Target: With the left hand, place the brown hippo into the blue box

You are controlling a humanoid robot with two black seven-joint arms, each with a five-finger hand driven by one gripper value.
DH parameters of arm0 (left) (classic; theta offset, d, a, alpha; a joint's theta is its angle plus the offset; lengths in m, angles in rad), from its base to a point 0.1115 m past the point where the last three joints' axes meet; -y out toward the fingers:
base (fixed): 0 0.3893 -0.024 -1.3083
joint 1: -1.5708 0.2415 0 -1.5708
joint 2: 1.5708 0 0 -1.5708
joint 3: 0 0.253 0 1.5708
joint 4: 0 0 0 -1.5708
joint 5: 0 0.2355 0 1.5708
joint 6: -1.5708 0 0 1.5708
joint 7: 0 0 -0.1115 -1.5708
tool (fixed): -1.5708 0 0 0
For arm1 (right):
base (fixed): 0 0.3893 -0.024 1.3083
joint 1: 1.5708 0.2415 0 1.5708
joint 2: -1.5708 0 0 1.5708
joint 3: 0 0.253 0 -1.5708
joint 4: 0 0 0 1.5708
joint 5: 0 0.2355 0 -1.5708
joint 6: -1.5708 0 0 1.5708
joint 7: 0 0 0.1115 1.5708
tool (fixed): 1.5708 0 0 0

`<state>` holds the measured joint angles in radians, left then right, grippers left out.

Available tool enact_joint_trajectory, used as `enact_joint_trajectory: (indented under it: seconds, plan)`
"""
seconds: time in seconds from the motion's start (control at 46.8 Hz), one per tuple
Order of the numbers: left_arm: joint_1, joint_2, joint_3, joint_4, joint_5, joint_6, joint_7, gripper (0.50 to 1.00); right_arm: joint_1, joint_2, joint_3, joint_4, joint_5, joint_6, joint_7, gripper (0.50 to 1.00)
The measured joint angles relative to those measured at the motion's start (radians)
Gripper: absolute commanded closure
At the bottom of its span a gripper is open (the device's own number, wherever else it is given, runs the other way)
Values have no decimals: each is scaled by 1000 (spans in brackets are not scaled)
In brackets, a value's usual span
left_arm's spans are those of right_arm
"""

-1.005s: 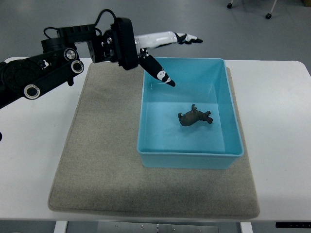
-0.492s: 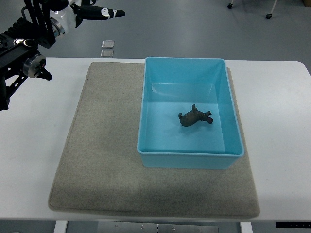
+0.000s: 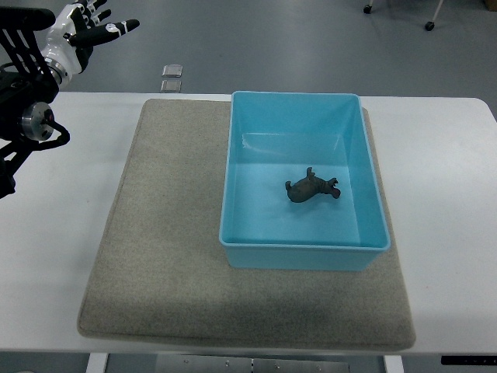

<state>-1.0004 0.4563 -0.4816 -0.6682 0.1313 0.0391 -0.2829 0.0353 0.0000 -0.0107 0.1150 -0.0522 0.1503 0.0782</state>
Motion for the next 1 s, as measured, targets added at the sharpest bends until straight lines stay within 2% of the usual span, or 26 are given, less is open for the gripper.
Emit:
enact_joint_trajectory:
  seconds: [0.15, 0.427, 0.834, 1.005]
  plan:
    - [36, -1, -4, 0, -162, -58, 0, 504, 0, 0, 0, 0, 0, 0, 0, 564]
    - [64, 6, -103, 9, -189, -161, -1, 504, 0, 0, 0, 0, 0, 0, 0, 564]
    - [66, 9, -167, 7, -190, -231, 1, 504, 0, 0, 0, 0, 0, 0, 0, 564]
    - [66, 9, -170, 7, -190, -234, 2, 504, 0, 0, 0, 0, 0, 0, 0, 564]
